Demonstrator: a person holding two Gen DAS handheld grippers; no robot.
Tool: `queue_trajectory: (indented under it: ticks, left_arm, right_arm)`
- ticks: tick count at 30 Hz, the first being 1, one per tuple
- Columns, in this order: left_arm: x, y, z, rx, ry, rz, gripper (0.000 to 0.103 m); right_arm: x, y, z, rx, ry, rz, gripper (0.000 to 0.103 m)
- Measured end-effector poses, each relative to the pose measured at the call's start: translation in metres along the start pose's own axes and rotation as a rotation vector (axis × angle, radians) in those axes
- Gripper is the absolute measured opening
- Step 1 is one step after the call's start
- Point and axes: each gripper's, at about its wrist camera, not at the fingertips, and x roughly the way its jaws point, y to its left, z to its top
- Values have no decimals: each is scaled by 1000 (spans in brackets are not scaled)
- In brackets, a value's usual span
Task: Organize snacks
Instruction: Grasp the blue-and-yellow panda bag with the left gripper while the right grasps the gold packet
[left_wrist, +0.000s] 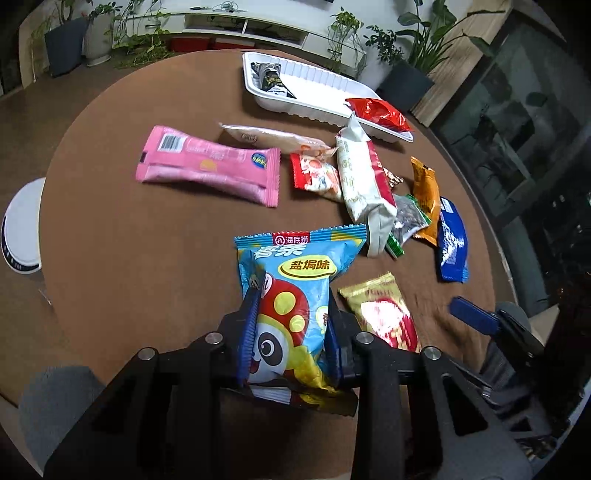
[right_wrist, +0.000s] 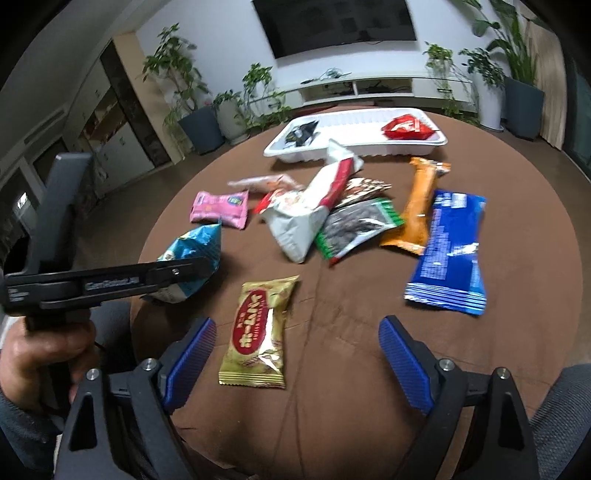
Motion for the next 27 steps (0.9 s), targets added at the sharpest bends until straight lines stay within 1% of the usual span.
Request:
queue_trajectory:
  ticks: [2,8,11,13,15,20,22,24,26,27]
  left_arm:
    - [-5,2,-5,-10,-9,-6,30]
    - [-9,7,-10,-23,-31,-22,30]
    - [-9,7,-12,-18,-44,-24,30]
    - [-9,6,-12,-17,-50,-22,30]
    - [-10,6,-13,-17,-57,-22,30]
    - [-10,6,-14,-14,-64,-20,30]
    - [-9,6,-14,-11,-66,-15,30]
    - [-10,5,-14,-5,-66,-12,30]
    - [-9,4,-14,3,-66,-7,30]
    - [-9,3,-14,6,-66,-5,30]
  right_arm:
    - [9,10,1,-28,22,1,85]
    - [34,34,-2,-100,75,-27,81]
    - [39,39,-4,-137,67,-74,81]
    - [41,39,-4,-140,64,-85,81]
    - [43,40,-3,-146,58,-105,79]
    - [47,44,-5,-197,43,-160,71]
    - [45,43,-7,-208,35,-160,70]
    - [43,41,-7,-217,32,-160,65]
    - [40,38,-7,-218,35,-160,57]
    - [40,36,-6,-216,40,-160,54]
